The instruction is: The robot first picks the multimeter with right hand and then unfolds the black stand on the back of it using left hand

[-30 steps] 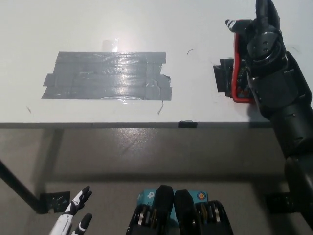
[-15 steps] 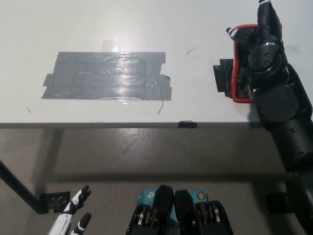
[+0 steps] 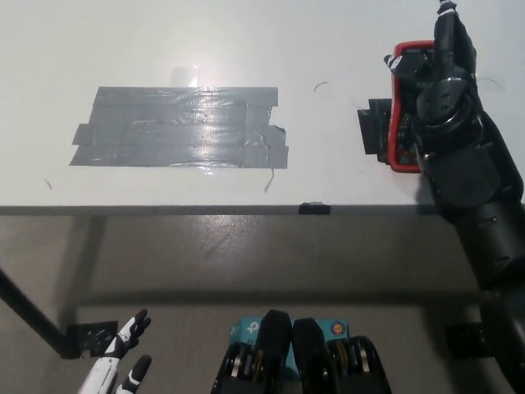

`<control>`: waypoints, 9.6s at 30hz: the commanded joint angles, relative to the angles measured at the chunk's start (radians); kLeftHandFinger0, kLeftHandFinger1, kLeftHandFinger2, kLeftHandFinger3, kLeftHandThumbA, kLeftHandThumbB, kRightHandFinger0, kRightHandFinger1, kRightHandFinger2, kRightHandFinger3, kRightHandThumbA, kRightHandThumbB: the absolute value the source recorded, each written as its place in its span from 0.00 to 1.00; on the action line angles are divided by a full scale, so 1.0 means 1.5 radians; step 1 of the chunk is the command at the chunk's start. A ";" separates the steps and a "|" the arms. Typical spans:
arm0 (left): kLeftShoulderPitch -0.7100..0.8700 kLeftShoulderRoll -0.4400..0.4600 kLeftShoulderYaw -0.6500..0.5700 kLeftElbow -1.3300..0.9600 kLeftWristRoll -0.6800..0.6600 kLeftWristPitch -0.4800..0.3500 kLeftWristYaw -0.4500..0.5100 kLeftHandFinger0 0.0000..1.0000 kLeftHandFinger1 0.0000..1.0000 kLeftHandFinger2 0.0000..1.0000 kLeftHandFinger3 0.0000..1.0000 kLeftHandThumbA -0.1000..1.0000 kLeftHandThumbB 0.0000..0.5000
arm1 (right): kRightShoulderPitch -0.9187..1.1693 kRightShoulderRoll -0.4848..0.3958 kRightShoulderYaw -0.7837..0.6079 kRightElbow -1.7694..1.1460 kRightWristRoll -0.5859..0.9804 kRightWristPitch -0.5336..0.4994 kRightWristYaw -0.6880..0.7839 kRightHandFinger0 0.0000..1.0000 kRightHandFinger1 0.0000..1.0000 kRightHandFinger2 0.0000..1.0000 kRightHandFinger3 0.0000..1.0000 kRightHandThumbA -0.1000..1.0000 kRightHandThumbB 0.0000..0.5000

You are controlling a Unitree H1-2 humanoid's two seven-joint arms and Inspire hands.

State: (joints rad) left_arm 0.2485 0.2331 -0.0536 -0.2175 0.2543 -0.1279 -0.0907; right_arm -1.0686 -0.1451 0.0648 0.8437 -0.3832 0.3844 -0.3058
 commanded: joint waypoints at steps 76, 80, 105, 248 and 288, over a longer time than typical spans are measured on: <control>-0.037 0.024 0.016 0.000 -0.012 -0.036 0.000 1.00 1.00 1.00 1.00 1.00 0.41 | -0.039 0.015 -0.281 0.225 0.314 -0.298 0.016 0.00 0.25 0.68 0.38 0.00 0.43; -0.036 0.023 0.018 -0.002 -0.013 -0.034 0.001 1.00 1.00 1.00 1.00 1.00 0.41 | -0.041 0.049 -0.386 0.088 0.449 -0.276 0.099 0.00 0.29 0.85 0.70 0.00 0.37; -0.040 0.026 0.016 -0.002 0.002 -0.031 0.002 1.00 1.00 1.00 1.00 1.00 0.45 | -0.005 0.155 -0.493 -0.367 0.856 0.057 0.116 0.00 0.02 0.63 1.00 0.00 0.14; -0.383 -0.220 -0.068 -0.377 0.185 0.035 -0.015 0.91 0.15 0.22 1.00 1.00 0.84 | 0.504 0.171 0.010 -0.874 1.071 0.054 0.185 0.00 0.00 0.27 0.13 0.00 0.33; -0.312 -0.243 -0.062 -0.306 0.202 -0.108 0.055 1.00 1.00 1.00 1.00 1.00 0.69 | 0.487 0.164 -0.001 -0.912 1.086 0.050 0.170 0.00 0.00 0.12 0.27 0.00 0.31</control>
State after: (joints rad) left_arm -0.2429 -0.1191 -0.1196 -0.6791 0.5839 -0.2549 -0.0269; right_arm -0.3044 0.0887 0.0656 -0.4691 1.2093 0.4736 -0.0638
